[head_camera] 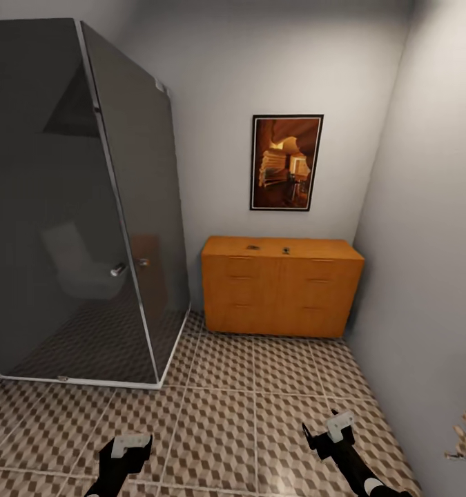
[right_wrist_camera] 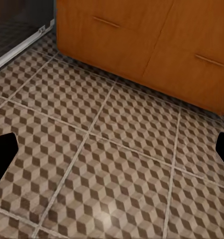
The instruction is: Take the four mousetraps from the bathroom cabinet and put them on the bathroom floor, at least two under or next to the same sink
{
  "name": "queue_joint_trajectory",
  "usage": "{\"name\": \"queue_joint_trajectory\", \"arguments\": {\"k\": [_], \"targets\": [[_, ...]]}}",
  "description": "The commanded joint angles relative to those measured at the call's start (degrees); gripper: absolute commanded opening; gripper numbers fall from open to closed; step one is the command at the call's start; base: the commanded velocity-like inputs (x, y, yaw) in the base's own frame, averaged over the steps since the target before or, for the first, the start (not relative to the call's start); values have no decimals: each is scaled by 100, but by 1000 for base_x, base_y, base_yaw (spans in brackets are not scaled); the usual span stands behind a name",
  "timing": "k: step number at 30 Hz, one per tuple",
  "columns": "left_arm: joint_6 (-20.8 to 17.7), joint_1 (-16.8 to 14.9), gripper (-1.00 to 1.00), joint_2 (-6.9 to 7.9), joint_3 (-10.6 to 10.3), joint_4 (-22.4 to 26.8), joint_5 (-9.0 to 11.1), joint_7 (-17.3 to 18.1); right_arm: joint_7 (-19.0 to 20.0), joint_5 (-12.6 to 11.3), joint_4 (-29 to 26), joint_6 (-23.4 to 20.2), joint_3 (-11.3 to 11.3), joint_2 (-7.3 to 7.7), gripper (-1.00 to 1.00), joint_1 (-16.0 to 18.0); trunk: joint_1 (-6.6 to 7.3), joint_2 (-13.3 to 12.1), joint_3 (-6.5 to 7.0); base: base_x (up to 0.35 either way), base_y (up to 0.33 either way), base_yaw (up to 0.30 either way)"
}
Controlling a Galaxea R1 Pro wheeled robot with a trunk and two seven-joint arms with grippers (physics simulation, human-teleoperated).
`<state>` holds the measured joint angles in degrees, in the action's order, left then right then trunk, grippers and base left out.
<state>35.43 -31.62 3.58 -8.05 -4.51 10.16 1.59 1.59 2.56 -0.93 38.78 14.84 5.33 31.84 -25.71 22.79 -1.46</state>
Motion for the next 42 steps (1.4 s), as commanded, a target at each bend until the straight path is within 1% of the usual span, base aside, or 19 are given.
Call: {"name": "queue_joint_trajectory", "arguments": {"k": [1,9,29,42], "targets": [[34,-11,100,-2,-48,-23,56,17,17,25,5,16,-25,1,100,6,-7,12,-6,315,0,-216],[34,-11,100,-1,-49,-23,56,17,9,26,5,16,-25,-4,100,6,-7,12,26,229,0,-130],[34,-11,100,-1,-48,-23,56,17,8,24,5,16,-25,-6,100,6,-7,12,31,202,0,-7],[34,-11,100,2,-48,-24,56,17,9,26,5,17,-23,4,100,6,-7,12,31,38,0,0]]}}
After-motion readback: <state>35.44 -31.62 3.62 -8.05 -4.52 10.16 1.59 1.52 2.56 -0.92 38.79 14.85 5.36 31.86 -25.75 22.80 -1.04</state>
